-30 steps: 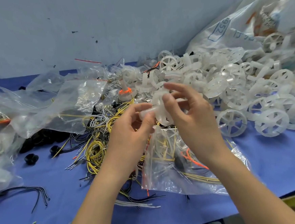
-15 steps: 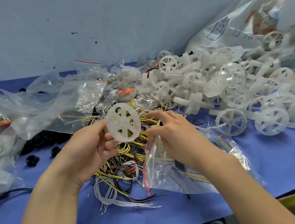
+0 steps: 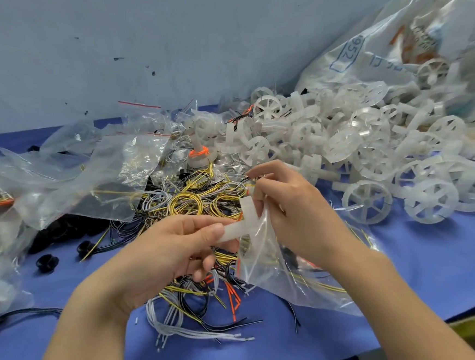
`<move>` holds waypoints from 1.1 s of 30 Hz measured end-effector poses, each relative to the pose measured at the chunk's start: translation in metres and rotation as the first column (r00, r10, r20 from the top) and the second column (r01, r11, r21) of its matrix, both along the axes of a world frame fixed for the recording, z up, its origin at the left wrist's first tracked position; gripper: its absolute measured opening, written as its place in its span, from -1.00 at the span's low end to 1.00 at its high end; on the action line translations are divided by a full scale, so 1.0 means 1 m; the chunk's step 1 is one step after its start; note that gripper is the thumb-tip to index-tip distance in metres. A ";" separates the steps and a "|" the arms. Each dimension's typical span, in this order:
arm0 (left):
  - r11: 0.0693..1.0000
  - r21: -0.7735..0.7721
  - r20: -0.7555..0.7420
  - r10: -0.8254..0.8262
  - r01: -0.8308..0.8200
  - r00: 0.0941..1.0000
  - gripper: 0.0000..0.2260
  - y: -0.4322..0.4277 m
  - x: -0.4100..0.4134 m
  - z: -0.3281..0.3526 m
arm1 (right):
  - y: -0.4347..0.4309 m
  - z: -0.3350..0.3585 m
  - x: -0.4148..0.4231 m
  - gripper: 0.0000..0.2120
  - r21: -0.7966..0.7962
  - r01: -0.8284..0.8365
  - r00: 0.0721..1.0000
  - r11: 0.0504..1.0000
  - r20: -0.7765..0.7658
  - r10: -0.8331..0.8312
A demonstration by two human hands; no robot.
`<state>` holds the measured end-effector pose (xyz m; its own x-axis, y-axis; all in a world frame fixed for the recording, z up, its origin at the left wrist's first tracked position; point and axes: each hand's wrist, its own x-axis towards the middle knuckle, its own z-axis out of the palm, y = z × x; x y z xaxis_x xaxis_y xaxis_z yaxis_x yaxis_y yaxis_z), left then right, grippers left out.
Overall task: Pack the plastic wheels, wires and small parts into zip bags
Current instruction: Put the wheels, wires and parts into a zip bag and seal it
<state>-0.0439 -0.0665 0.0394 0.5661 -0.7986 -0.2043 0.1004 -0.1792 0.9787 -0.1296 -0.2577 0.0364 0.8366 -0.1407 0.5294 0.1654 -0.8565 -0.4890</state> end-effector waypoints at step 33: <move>0.927 0.374 0.522 -0.184 -0.030 0.833 -0.82 -0.069 0.001 -0.005 | 0.016 0.019 -0.006 -0.81 -0.049 -0.060 0.992 0.997 -0.117 0.054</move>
<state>-0.0426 -0.1352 0.0349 0.6082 -0.7775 -0.1599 -0.4522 -0.5050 0.7352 -0.1360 -0.2419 0.0559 0.8985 -0.0659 0.4340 0.1593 -0.8724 -0.4622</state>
